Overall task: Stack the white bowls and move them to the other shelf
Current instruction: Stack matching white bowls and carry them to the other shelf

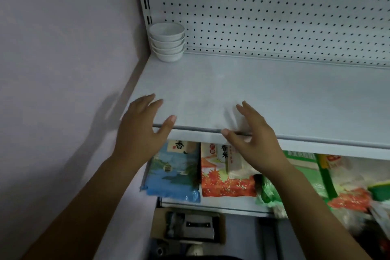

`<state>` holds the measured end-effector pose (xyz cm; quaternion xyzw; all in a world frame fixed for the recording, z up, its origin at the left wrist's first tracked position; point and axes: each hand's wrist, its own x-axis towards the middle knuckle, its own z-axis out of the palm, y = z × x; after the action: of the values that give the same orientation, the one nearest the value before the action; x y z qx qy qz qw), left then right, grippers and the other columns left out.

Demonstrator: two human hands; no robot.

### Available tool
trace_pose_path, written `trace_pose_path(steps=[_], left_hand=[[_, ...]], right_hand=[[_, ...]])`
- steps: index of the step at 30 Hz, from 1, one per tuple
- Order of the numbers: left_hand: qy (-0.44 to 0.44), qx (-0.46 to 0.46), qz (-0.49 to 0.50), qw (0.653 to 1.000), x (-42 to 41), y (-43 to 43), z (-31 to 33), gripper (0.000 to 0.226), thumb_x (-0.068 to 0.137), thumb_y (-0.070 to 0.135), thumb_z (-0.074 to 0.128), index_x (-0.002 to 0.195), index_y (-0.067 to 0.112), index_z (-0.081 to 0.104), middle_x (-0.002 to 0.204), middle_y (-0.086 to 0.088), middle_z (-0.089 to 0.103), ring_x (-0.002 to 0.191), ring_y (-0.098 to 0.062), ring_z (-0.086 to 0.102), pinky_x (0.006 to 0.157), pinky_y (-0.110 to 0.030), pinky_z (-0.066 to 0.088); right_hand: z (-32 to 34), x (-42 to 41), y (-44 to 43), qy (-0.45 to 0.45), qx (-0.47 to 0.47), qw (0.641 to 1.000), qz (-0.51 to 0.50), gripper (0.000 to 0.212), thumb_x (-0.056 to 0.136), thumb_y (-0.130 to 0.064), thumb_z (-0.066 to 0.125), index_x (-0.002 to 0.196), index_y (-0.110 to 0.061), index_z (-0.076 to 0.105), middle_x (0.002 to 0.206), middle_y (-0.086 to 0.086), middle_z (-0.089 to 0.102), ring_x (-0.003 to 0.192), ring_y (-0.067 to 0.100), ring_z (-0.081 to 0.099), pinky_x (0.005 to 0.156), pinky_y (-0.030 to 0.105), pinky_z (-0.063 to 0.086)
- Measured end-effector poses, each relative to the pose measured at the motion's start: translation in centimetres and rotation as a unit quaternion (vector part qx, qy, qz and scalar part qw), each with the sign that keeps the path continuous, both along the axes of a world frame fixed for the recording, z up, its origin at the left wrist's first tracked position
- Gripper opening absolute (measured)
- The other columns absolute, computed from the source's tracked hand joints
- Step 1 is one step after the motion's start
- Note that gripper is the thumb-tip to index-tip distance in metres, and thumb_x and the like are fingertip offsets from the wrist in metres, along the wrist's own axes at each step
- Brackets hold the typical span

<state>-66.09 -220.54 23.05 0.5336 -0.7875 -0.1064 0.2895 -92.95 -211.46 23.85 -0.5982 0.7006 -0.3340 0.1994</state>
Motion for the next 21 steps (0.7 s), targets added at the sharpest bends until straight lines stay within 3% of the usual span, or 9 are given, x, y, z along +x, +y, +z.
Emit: trace_pose_path(steps=[2,5,8,10,15,18,21], left_hand=[[0.04,0.015,-0.012,0.999,-1.0,4.0,-0.3,0.066,0.094,0.06,0.049,0.141,0.015,0.058,0.149,-0.005,0.053,0.141,-0.021,0.043,0.116,-0.045,0.039],[0.065,0.008,0.0,0.998,-2.2,10.1,-1.4,0.055,0.093,0.049,0.06,0.135,0.014,0.061,0.135,0.004,0.059,0.127,-0.01,0.049,0.106,-0.035,0.042],[0.047,0.042,0.019,0.998,-3.0,15.8,-2.8,0.058,0.09,0.052,0.059,0.134,0.014,0.06,0.128,0.006,0.06,0.114,0.008,0.04,0.097,-0.014,0.032],[0.03,0.062,0.04,0.997,-3.4,19.5,-4.2,0.061,0.089,0.055,0.058,0.135,0.015,0.06,0.134,0.001,0.061,0.118,0.008,0.04,0.1,-0.005,0.027],[-0.005,0.121,0.131,0.984,-5.2,29.2,-7.1,0.067,0.087,0.057,0.059,0.137,0.013,0.06,0.14,-0.005,0.062,0.128,-0.02,0.053,0.104,-0.03,0.038],[-0.002,0.176,0.157,0.972,-5.6,35.1,-7.9,0.067,0.085,0.054,0.062,0.138,0.014,0.059,0.141,-0.006,0.061,0.129,-0.024,0.053,0.105,-0.034,0.039],[-0.015,0.213,0.195,0.957,-4.9,40.2,-7.9,0.068,0.084,0.054,0.065,0.14,0.018,0.057,0.142,-0.001,0.06,0.13,-0.021,0.053,0.103,-0.03,0.037]], right_hand=[[-0.5,-0.6,2.6,-0.025,-0.006,1.0,-0.006,0.074,0.09,-0.048,0.072,0.155,-0.031,0.041,0.165,-0.014,0.03,0.149,0.002,0.027,0.118,0.026,0.03],[-1.4,-1.7,6.6,-0.017,0.004,1.0,0.0,0.077,0.086,-0.052,0.071,0.154,-0.03,0.042,0.163,-0.013,0.033,0.142,-0.005,0.027,0.115,0.021,0.026],[-2.8,-3.3,10.4,-0.012,0.032,0.999,0.037,0.077,0.085,-0.05,0.073,0.152,-0.025,0.046,0.16,-0.007,0.04,0.146,0.006,0.035,0.116,0.022,0.027],[-4.0,-4.5,12.7,0.002,0.061,0.996,0.069,0.074,0.086,-0.044,0.077,0.15,-0.022,0.048,0.159,-0.003,0.043,0.147,0.013,0.037,0.116,0.023,0.027],[-7.0,-6.2,18.1,0.012,0.111,0.982,0.151,0.075,0.086,-0.039,0.079,0.151,-0.019,0.048,0.159,0.004,0.043,0.147,0.02,0.038,0.116,0.023,0.025],[-8.6,-6.1,21.0,0.02,0.138,0.971,0.197,0.074,0.086,-0.036,0.08,0.15,-0.017,0.049,0.157,0.005,0.046,0.144,0.02,0.04,0.11,0.011,0.02],[-9.6,-4.6,23.7,0.015,0.174,0.955,0.24,0.075,0.085,-0.038,0.081,0.149,-0.017,0.049,0.155,0.002,0.047,0.142,0.017,0.042,0.11,0.011,0.022]])
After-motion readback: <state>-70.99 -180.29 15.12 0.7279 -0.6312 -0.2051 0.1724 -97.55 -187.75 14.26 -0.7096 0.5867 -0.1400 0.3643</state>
